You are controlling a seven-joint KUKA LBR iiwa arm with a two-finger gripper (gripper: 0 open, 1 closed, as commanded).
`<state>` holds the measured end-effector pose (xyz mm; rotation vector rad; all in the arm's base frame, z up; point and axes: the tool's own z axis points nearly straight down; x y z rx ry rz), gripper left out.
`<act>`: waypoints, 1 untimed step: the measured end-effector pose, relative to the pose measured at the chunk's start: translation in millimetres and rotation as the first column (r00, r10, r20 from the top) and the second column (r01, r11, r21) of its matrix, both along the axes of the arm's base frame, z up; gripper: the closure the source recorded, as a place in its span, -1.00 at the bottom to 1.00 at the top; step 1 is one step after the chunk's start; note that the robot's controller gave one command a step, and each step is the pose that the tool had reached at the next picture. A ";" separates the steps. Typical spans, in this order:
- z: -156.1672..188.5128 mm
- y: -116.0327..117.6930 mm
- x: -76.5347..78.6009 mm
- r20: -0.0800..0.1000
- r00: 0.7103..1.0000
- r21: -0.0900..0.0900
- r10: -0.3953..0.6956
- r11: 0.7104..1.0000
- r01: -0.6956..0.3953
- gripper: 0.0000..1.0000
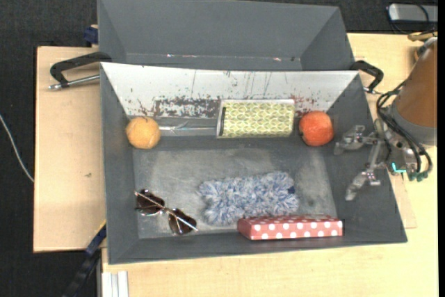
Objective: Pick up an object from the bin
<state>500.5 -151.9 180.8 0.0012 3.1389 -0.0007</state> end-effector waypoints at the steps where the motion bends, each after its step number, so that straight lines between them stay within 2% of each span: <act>1: 0.0 0.2 0.1 0.000 1.000 0.000 0.000 1.000 0.000 -1.00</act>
Offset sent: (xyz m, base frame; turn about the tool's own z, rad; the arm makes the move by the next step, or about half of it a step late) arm -0.0007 0.0584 -0.1108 -0.0106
